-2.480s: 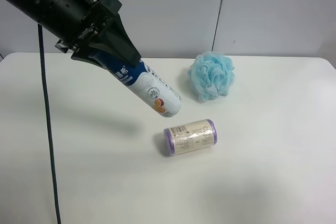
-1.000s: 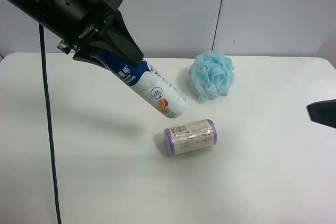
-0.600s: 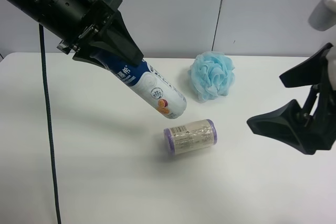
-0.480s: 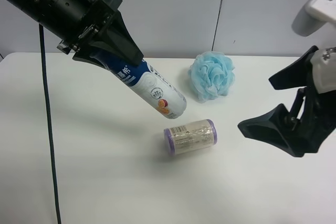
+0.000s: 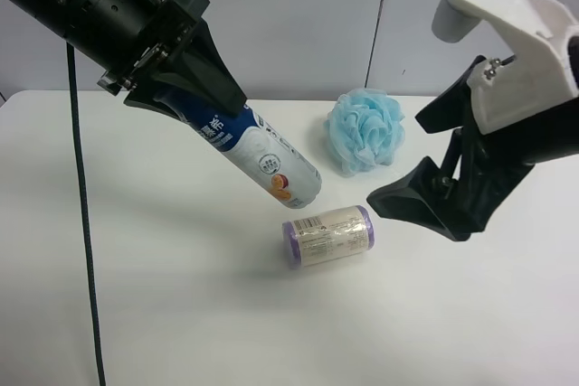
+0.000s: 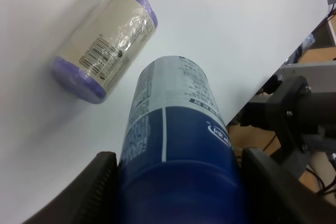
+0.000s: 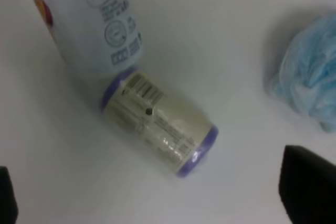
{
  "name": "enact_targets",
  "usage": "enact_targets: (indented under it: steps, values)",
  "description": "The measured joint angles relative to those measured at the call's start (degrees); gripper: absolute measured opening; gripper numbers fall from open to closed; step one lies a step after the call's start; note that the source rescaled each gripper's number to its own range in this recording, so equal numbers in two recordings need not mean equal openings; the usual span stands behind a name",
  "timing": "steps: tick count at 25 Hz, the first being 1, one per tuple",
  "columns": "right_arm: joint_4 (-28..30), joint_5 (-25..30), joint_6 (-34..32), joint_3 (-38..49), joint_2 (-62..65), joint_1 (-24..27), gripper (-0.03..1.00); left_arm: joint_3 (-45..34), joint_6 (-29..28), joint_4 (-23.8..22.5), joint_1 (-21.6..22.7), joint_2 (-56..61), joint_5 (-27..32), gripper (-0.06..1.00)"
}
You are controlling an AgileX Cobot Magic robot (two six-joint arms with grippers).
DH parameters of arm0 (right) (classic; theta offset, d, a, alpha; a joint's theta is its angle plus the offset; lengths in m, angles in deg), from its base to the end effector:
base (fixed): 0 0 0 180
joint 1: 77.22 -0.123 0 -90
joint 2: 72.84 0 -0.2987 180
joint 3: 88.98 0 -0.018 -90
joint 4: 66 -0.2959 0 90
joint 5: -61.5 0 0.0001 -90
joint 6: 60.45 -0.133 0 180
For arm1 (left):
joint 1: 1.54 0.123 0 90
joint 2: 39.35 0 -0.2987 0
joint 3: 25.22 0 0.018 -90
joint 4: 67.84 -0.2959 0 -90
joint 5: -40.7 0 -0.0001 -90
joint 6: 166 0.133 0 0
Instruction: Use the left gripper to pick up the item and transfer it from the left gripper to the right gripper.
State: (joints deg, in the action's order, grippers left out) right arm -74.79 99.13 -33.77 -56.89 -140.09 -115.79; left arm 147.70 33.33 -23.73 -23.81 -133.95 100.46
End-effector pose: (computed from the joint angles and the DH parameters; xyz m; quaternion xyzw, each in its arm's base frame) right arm 0.2035 0.1782 0.2719 -0.4670 0.8024 0.1033 0.3569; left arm 0.3085 -0.2128 0.2841 0.1992 0.9028 -0.3544 0.1404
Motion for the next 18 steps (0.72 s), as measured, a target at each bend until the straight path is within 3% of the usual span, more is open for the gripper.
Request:
enact_targets:
  steps: [18]
  values:
    - [-16.2, -7.5, 19.0, -4.1, -11.8, 0.0, 1.0, 0.0, 0.0, 3.5, 0.1, -0.7, -1.3, 0.0]
